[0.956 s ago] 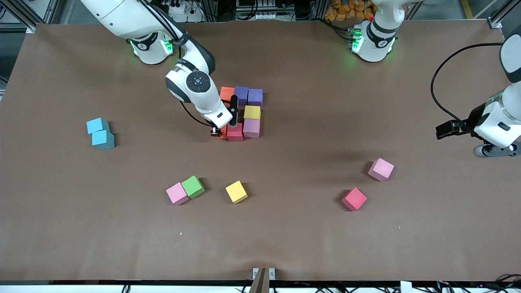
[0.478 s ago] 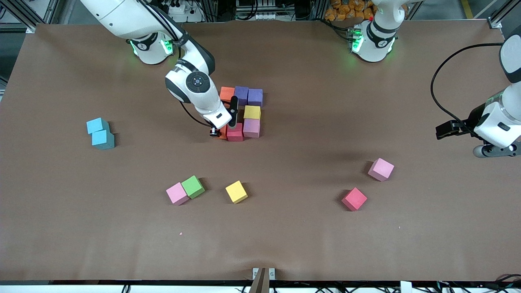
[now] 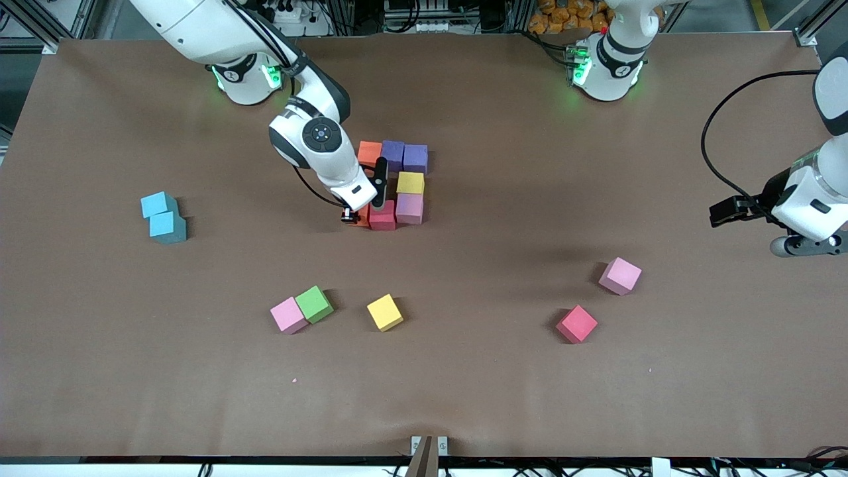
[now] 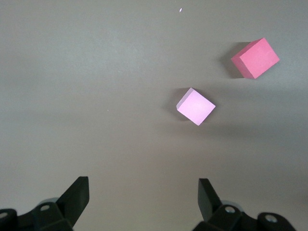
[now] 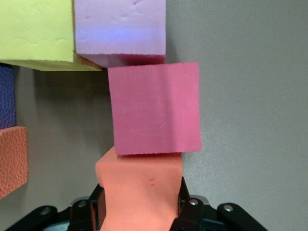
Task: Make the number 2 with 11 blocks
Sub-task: 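Lower the orange block beside the magenta block and open the right gripper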
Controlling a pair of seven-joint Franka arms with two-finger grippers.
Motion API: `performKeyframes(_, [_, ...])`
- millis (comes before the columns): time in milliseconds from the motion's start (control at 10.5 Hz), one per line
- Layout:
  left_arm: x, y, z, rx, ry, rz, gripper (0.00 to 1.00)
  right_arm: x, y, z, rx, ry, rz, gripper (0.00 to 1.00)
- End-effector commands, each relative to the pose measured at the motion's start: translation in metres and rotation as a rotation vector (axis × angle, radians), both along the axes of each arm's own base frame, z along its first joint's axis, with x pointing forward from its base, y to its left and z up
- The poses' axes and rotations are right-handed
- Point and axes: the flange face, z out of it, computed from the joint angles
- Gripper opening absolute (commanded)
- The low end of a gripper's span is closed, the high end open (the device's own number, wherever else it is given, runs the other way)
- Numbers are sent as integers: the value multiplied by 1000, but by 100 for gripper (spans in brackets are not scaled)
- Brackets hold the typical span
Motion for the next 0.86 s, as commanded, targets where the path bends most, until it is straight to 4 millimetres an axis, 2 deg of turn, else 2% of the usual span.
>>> performKeyframes(0, [0,5,3,14,7,-19,100,4,4,-8,6,19,-22,30])
performKeyframes(574, [1,5,3,13,9,-20,100,12,3,-9,12,17,-33,32])
performKeyframes(669, [1,5,3,13,9,-20,100,13,3,-8,12,16,-38,71])
performKeyframes(765, [1,5,3,13,9,-20,100,14,2,-5,11,11,-36,100])
